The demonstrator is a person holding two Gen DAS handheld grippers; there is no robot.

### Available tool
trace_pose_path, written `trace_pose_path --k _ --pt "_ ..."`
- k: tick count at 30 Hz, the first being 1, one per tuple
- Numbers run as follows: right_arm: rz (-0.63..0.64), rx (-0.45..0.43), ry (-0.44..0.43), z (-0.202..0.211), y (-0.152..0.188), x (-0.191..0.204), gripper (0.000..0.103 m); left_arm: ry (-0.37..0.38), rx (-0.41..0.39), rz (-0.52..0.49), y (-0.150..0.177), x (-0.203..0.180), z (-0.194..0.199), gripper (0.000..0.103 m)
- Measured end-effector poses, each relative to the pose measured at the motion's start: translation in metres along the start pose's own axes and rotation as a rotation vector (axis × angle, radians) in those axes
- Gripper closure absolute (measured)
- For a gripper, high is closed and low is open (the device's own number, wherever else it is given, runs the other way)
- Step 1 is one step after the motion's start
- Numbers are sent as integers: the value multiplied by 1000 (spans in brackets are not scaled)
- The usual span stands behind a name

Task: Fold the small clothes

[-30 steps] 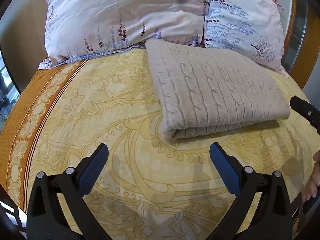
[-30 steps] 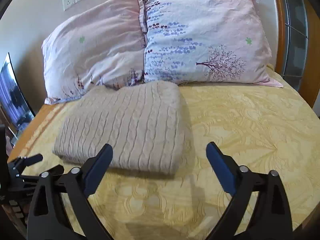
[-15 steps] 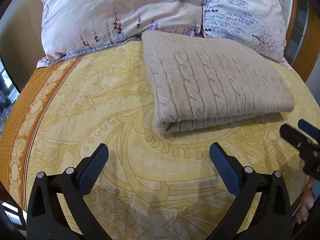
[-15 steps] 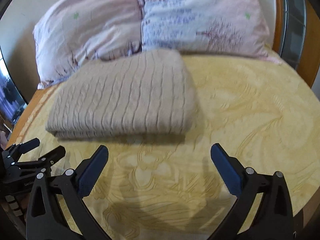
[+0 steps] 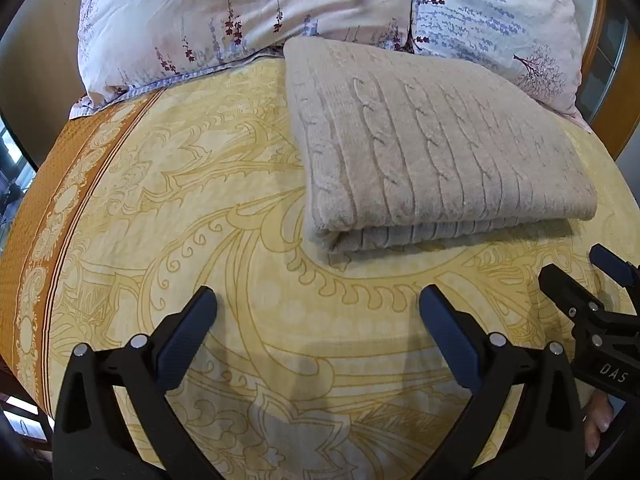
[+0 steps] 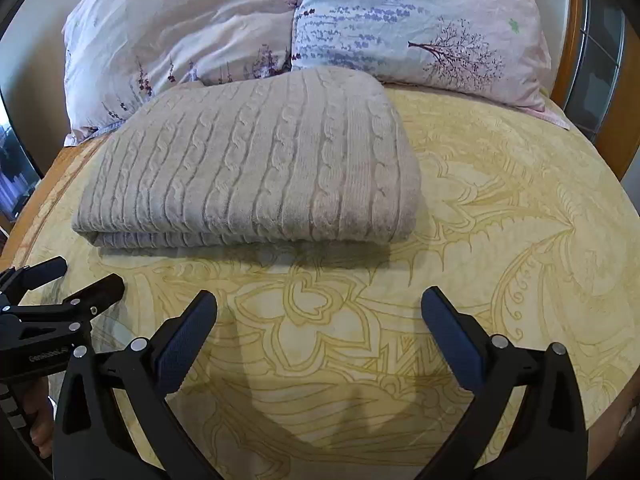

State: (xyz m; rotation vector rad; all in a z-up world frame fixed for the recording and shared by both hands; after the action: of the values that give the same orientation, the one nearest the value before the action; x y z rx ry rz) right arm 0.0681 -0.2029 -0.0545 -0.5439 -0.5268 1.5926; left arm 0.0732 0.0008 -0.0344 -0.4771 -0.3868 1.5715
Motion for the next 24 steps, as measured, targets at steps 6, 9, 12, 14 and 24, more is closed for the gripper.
trace_pose_path --k 6,9,12,14,24 --pt "27 18 51 -4 1 0 1 -5 -7 9 0 0 0 2" --pt "17 21 53 -3 1 -1 1 -7 -7 10 1 0 0 2" --pt "8 22 60 -3 0 -2 1 -6 -6 9 1 0 0 2" --pt "2 21 65 -3 0 -2 1 -4 -5 6 1 0 0 2" --pt "-6 19 72 -3 0 -2 1 -4 -5 5 1 0 0 2"
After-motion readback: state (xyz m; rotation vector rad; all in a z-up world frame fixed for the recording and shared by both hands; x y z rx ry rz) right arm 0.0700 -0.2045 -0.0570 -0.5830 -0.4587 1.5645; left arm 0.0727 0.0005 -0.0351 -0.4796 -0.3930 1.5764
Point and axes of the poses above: each gripper's, at about its wrist camera, not at the fingertips, and z roughly against the way its jaws point, x to its left, y to its underside, the point moved 4 cm from there along -z, roughly the way its jaws point, and after that the axes turned 7 degrees about z, right-handed, at the moved point
